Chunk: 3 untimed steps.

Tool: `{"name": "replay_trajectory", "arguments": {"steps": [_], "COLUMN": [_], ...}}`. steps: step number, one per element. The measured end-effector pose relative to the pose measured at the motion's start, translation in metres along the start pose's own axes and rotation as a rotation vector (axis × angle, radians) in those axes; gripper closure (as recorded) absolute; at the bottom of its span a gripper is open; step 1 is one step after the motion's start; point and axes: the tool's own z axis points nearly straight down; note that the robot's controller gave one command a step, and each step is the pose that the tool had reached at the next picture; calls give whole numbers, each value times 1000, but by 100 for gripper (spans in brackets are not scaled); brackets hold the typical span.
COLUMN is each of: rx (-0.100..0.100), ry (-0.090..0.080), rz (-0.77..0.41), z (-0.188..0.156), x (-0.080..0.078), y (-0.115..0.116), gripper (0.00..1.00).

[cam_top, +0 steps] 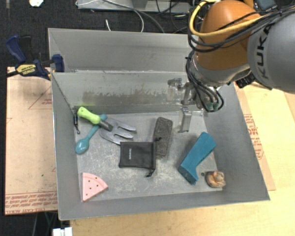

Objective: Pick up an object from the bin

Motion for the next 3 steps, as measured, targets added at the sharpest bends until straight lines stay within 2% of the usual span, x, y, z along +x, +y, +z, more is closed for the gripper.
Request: {"name": "replay_trajectory", "arguments": {"steps": [1, 2, 3], "rx": [0, 0, -1], "ry": [-8, -12, -20], "rz": [0, -66, 17], "z": [-4, 56, 86], "x": [-1, 17, 24], "y": [0, 23, 22], "gripper": [0, 0, 0]}}
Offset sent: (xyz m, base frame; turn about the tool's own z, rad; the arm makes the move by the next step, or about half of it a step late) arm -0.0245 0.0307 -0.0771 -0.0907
